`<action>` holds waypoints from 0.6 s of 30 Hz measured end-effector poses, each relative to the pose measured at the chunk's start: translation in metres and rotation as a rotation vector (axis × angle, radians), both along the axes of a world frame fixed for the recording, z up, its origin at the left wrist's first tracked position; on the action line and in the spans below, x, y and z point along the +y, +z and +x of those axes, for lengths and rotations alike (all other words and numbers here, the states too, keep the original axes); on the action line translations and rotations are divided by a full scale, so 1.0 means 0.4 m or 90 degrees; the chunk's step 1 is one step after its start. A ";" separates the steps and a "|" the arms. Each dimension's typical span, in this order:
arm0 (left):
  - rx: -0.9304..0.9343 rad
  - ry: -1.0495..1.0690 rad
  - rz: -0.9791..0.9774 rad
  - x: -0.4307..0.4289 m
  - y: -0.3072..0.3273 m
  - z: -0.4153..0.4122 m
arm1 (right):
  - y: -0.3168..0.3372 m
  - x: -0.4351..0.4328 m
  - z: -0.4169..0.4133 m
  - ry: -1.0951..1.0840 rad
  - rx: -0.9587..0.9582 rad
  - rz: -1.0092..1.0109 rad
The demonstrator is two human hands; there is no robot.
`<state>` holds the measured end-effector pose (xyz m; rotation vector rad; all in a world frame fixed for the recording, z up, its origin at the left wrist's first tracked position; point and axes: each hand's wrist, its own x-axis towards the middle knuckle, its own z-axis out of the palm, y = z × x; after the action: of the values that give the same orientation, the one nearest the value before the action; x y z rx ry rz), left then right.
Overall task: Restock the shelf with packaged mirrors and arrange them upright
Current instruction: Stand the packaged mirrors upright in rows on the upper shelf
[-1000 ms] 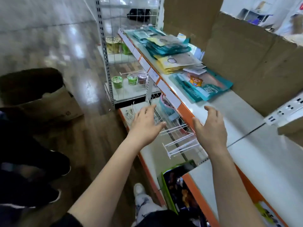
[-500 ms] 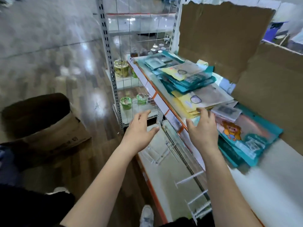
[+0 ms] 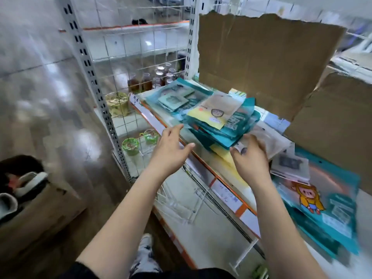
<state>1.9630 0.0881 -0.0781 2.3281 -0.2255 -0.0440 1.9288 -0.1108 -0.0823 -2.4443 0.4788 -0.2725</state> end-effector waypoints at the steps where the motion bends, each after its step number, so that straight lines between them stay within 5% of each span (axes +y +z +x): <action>1: -0.001 -0.017 0.003 -0.001 0.000 0.037 | -0.001 -0.001 0.019 -0.019 0.001 0.004; 18: 0.001 -0.292 0.022 -0.037 0.009 0.636 | -0.002 0.068 0.300 -0.384 0.067 -0.052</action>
<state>2.2175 0.0733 -0.0747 2.2649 -0.7580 -0.2777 2.0487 -0.0837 -0.0833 -2.3423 1.2709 -0.4168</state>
